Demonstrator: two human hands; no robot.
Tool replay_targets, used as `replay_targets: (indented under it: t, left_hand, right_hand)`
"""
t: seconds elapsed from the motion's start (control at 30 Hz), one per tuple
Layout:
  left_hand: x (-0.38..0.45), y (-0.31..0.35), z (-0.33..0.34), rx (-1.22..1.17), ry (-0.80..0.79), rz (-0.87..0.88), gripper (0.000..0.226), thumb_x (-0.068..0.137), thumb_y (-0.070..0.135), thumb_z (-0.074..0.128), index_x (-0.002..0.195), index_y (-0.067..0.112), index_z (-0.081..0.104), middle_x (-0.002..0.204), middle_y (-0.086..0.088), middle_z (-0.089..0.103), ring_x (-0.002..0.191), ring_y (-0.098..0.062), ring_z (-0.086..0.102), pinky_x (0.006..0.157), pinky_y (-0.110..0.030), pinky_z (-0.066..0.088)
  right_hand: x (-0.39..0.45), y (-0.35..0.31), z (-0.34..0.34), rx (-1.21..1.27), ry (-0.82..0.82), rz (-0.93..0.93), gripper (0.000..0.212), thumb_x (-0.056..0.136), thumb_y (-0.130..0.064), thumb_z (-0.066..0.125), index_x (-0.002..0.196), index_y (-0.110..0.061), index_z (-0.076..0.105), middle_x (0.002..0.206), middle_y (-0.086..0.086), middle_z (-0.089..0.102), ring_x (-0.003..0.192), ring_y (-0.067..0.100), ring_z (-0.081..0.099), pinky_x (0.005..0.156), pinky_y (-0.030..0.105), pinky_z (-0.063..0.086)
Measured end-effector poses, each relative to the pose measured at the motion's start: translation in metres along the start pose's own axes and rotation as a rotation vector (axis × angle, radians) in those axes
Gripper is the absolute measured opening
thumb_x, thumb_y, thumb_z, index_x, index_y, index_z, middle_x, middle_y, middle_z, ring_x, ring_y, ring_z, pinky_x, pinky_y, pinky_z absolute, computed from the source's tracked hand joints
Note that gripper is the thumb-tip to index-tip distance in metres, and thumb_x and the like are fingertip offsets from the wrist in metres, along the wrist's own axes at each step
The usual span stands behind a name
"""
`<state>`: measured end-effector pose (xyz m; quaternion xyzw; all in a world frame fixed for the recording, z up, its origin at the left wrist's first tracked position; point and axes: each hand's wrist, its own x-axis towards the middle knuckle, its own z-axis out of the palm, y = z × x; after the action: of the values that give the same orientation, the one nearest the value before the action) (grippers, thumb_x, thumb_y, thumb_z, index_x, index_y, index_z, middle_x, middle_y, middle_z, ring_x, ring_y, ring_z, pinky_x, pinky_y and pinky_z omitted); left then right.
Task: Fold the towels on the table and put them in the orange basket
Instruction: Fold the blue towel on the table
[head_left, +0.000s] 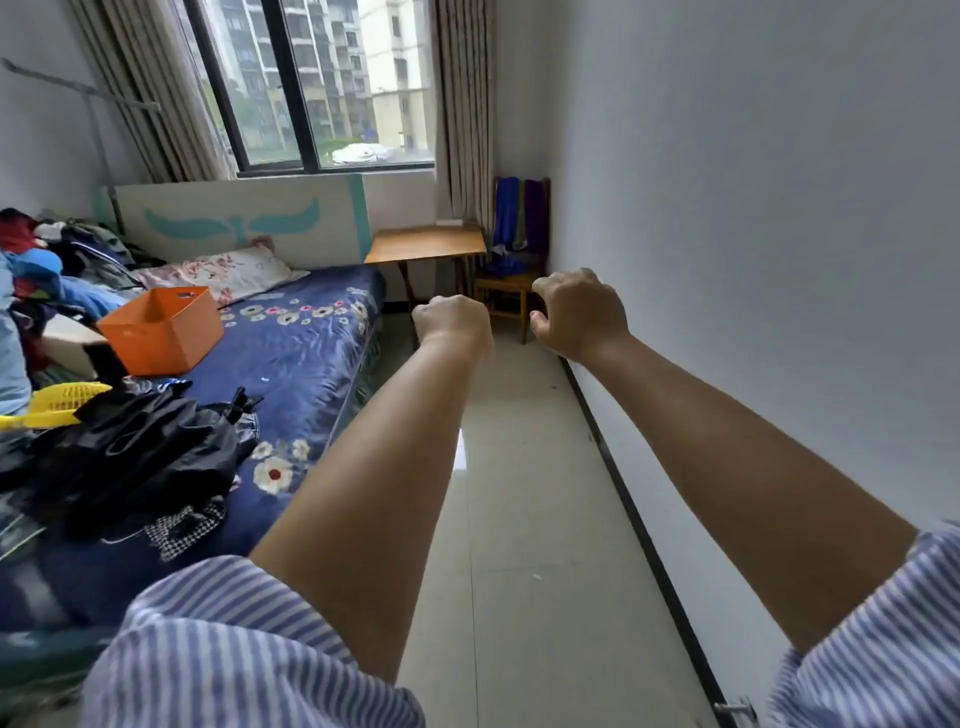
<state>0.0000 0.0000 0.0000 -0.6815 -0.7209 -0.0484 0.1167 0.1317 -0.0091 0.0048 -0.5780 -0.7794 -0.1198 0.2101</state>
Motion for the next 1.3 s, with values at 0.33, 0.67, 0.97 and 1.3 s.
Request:
replay_targets:
  t: [0.33, 0.67, 0.97, 1.3]
  left_hand:
    - [0.181, 0.010, 0.077, 0.017, -0.139, -0.027, 0.030, 0.088, 0.015, 0.052, 0.116, 0.010, 0.061, 0.124, -0.011, 0.057, 0.118, -0.028, 0.051, 0.087, -0.032, 0.046]
    - [0.404, 0.005, 0.111, 0.018, -0.034, -0.029, 0.029, 0.087, 0.013, 0.047, 0.113, 0.007, 0.061, 0.119, -0.015, 0.057, 0.111, -0.031, 0.050, 0.075, -0.034, 0.038]
    - [0.633, -0.010, 0.166, 0.037, -0.046, 0.025, 0.027, 0.089, 0.012, 0.046, 0.112, 0.007, 0.059, 0.116, -0.015, 0.056, 0.107, -0.030, 0.050, 0.070, -0.032, 0.036]
    - [0.877, 0.030, 0.230, 0.061, -0.003, 0.182, 0.026, 0.092, 0.016, 0.044, 0.112, 0.007, 0.059, 0.113, -0.014, 0.057, 0.106, -0.028, 0.050, 0.070, -0.030, 0.036]
  right_hand:
    - [0.164, 0.084, 0.118, 0.024, -0.145, 0.043, 0.034, 0.091, -0.023, 0.044, 0.119, -0.007, 0.054, 0.120, 0.013, 0.057, 0.115, 0.031, 0.046, 0.090, 0.038, 0.041]
    - [0.367, 0.150, 0.216, 0.057, -0.109, 0.052, 0.032, 0.090, -0.018, 0.044, 0.116, -0.005, 0.057, 0.115, 0.016, 0.059, 0.109, 0.032, 0.049, 0.088, 0.037, 0.042]
    - [0.567, 0.185, 0.322, 0.035, -0.075, 0.044, 0.033, 0.090, -0.019, 0.045, 0.118, -0.005, 0.055, 0.117, 0.015, 0.058, 0.110, 0.031, 0.050, 0.088, 0.039, 0.044]
    - [0.760, 0.278, 0.429, -0.010, -0.051, 0.094, 0.029, 0.090, -0.017, 0.043, 0.110, -0.004, 0.059, 0.108, 0.016, 0.061, 0.101, 0.031, 0.054, 0.083, 0.034, 0.043]
